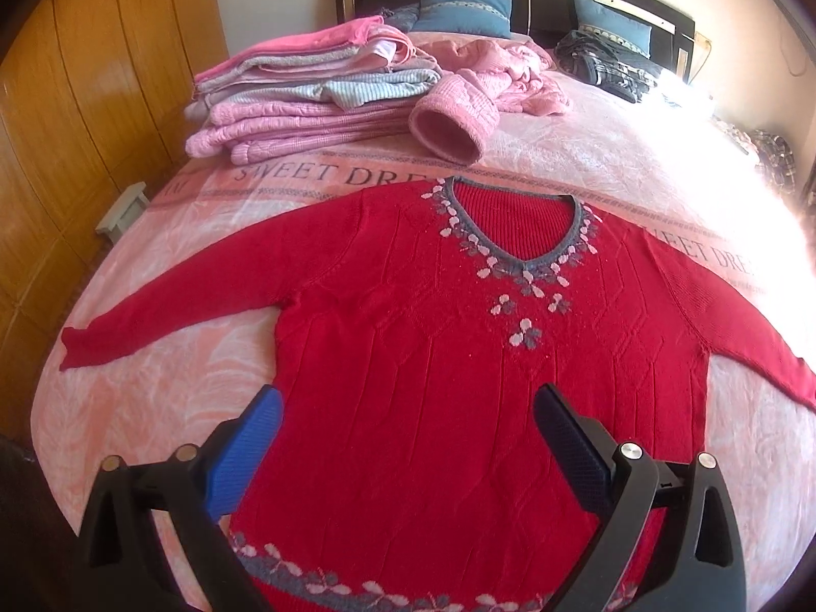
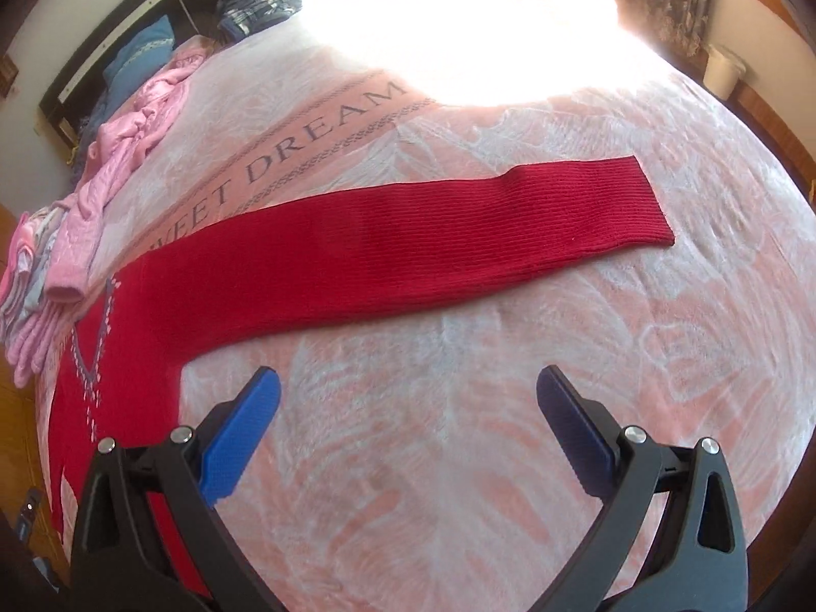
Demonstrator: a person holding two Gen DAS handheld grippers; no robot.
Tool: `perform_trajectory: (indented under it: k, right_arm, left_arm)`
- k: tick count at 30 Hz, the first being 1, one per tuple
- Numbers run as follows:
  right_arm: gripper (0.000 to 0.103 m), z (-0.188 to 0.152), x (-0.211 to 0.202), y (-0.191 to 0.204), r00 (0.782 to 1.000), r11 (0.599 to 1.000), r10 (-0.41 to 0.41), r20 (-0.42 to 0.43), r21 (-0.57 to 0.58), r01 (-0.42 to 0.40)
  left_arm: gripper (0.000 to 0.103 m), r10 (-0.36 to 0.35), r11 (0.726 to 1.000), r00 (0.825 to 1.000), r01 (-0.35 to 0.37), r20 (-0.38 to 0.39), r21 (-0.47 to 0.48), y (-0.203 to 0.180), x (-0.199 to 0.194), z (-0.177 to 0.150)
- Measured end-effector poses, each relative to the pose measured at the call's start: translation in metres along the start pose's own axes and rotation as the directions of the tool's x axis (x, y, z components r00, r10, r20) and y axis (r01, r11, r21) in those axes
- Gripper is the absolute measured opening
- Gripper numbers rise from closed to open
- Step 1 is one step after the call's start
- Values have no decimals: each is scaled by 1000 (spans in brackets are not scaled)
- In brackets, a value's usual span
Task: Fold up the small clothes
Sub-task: 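Move the right tool to the sweater sleeve cuff and grasp it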
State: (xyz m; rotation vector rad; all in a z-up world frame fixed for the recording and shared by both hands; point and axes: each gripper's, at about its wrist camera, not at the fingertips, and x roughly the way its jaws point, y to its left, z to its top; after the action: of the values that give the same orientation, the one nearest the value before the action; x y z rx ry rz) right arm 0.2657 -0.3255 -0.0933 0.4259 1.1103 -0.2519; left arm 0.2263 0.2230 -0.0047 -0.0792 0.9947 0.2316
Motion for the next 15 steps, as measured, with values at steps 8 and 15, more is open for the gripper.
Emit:
perform_trajectory:
  k: [8, 15]
  right_arm:
    - [99, 43, 44, -98, 1000, 978, 0, -17, 208, 4]
    - [82, 58, 51, -138, 998, 952, 56, 22, 301, -60]
  left_arm:
    - [99, 28, 1000, 1000, -27, 5, -9, -7, 43, 7]
    - [99, 67, 997, 998, -67, -3, 31, -17, 64, -3]
